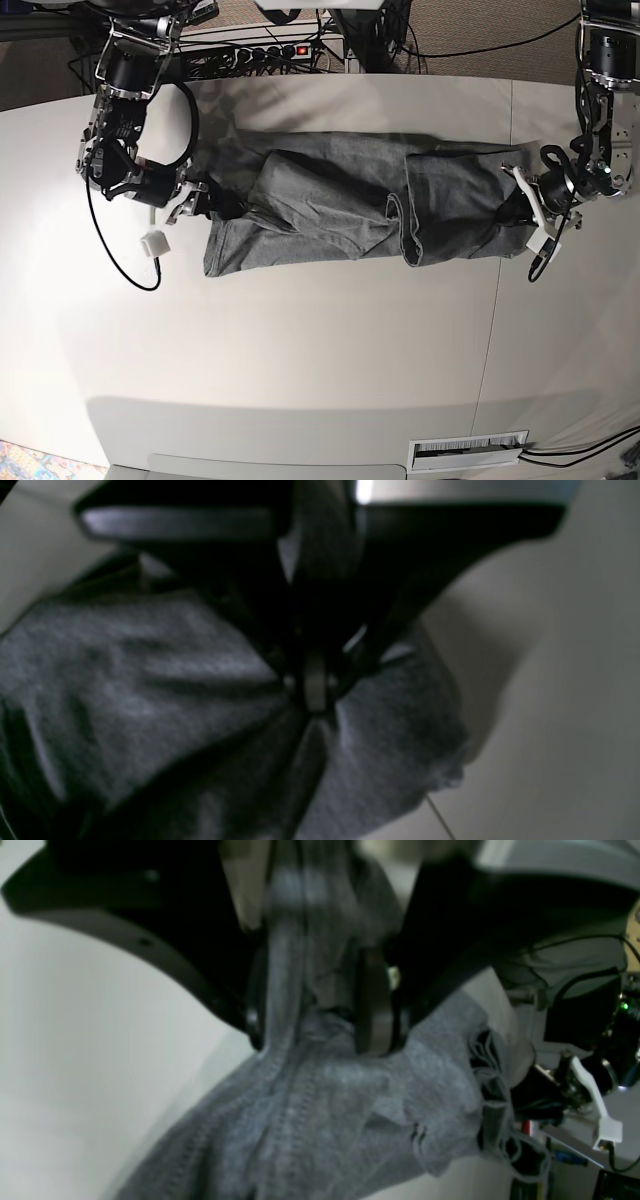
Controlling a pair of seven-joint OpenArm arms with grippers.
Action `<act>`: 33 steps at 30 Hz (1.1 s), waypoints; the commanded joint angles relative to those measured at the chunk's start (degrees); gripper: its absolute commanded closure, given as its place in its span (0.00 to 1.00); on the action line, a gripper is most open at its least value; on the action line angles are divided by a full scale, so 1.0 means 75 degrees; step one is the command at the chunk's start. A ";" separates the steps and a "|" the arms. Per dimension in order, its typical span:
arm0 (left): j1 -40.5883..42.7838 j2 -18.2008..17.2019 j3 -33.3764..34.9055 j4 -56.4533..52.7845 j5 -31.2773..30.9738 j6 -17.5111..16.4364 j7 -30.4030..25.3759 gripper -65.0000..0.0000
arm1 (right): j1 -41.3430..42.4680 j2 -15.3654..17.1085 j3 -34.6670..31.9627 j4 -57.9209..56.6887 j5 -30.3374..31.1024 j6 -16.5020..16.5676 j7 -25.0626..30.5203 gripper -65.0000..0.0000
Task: Fold the T-shirt properly
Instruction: 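Move the right gripper to the other strip end and grasp it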
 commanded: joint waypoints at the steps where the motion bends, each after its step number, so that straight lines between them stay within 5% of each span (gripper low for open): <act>1: 0.0087 -0.0099 0.0038 -0.0055 0.0458 0.0035 0.0597 1.00 | 0.0035 -0.0128 -0.0020 0.0003 0.0073 -0.0070 -0.0186 0.60; 30: 0.0087 -0.0099 0.0038 -0.0055 0.0458 0.0038 0.0548 1.00 | 0.0877 -0.0525 -0.0020 0.0006 0.0396 -0.0090 -0.0186 0.60; 33: 0.0087 -0.0099 0.0038 -0.0055 0.0458 0.0038 0.0551 1.00 | 0.0883 -0.0522 -0.0020 0.0006 0.0385 -0.0090 -0.0186 0.72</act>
